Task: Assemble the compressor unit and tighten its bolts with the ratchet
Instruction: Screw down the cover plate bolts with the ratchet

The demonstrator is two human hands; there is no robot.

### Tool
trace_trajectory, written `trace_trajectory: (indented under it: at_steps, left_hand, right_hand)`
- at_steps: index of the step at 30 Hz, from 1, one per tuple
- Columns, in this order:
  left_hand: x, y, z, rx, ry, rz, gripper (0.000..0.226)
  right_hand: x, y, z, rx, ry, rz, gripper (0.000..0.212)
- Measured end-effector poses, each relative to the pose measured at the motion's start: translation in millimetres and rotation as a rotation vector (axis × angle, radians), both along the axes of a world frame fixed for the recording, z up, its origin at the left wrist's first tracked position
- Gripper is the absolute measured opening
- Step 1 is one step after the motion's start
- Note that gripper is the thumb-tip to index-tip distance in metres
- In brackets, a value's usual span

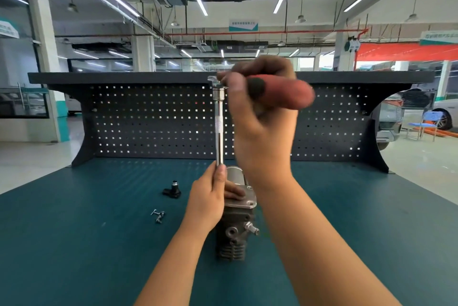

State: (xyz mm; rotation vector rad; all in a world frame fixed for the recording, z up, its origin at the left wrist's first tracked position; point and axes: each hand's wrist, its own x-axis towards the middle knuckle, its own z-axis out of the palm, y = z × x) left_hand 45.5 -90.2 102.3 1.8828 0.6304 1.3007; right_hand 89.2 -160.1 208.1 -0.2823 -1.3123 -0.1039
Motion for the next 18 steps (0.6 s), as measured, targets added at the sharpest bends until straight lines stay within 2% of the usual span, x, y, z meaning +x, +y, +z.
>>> trace_trajectory:
  at_steps: [2, 4, 6, 10, 12, 14, 18]
  left_hand:
    - [-2.2, 9.9, -7.3, -0.012, -0.070, -0.062, 0.031]
    - [-5.1, 14.3, -9.6, -0.039, -0.070, -0.100, 0.038]
    - [-5.2, 20.1, -12.1, -0.025, -0.048, -0.109, 0.040]
    - [-3.8, 19.3, -12.0, -0.011, -0.012, -0.110, 0.037]
    - [-2.1, 20.2, -11.3, -0.017, -0.012, -0.107, 0.039]
    - [0.2, 21.8, -12.5, -0.039, -0.036, -0.125, 0.044]
    - [5.8, 19.9, -14.6, -0.098, -0.089, -0.148, 0.054]
  right_hand:
    - [17.5, -0.1, -0.9, -0.017, 0.146, 0.201, 0.014]
    - [44.4, 4.4, 0.9, -0.104, 0.429, 0.435, 0.019]
    - [73.7, 13.7, 5.1, -0.159, 0.613, 0.696, 0.014]
    - [104.4, 34.2, 7.3, -0.282, 0.953, 1.033, 0.028]
    - [107.4, 41.8, 2.6, -0.307, 0.967, 1.028, 0.034]
    - [103.4, 42.4, -1.0, -0.270, 0.883, 0.928, 0.035]
    - [78.3, 22.6, -1.0, -0.076, 0.669, 0.670, 0.016]
